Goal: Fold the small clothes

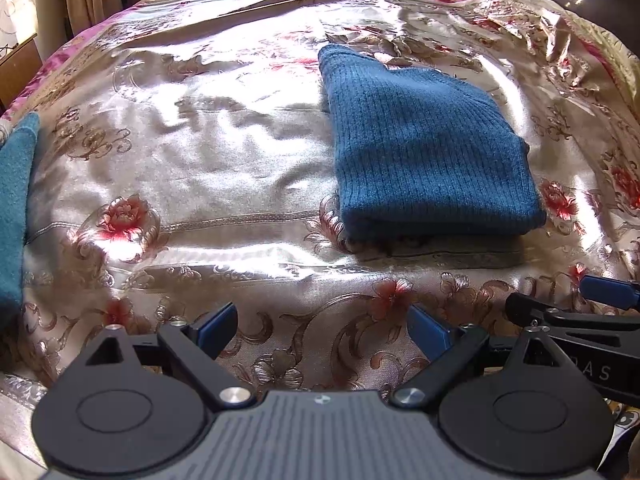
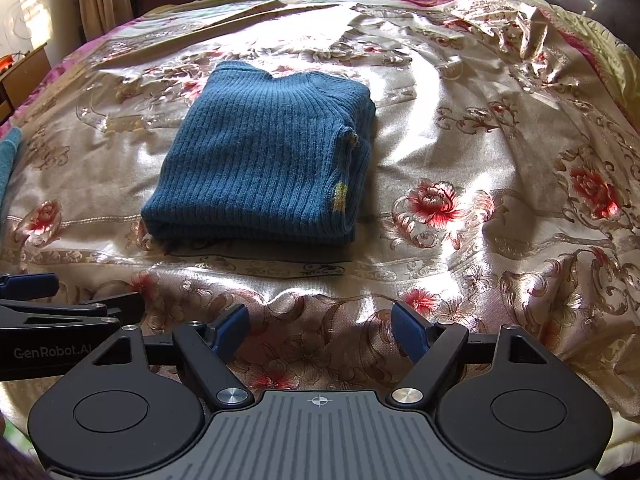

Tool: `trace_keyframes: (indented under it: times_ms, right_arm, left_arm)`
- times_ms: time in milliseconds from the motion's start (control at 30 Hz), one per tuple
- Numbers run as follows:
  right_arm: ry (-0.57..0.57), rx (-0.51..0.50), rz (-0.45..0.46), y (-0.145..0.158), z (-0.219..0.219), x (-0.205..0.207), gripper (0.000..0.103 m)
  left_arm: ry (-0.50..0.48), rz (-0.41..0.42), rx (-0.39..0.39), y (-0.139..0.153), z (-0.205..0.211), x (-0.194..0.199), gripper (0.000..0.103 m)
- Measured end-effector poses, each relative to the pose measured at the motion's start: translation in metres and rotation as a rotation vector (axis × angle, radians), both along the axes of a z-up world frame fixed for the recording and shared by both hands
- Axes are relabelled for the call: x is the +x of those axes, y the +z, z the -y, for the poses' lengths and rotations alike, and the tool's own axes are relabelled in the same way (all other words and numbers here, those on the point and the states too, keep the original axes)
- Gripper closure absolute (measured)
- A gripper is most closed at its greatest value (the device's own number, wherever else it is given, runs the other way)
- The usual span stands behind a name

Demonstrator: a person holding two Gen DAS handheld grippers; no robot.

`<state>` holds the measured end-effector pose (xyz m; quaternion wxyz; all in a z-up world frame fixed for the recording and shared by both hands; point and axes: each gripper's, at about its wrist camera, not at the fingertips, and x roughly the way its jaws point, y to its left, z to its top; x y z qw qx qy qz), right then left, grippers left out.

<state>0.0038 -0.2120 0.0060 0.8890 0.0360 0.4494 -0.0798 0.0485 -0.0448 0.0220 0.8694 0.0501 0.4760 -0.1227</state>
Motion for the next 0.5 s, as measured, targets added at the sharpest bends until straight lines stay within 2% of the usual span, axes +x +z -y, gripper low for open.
trace_keyframes:
  times_ms: [500]
  right_arm:
    - [-0.009, 0.006, -0.003, 0.0006, 0.0004, -0.0001, 0.023]
  left_arm:
    - [0.003, -0.004, 0.012, -0.0025, 0.0002, 0.0007, 0.007]
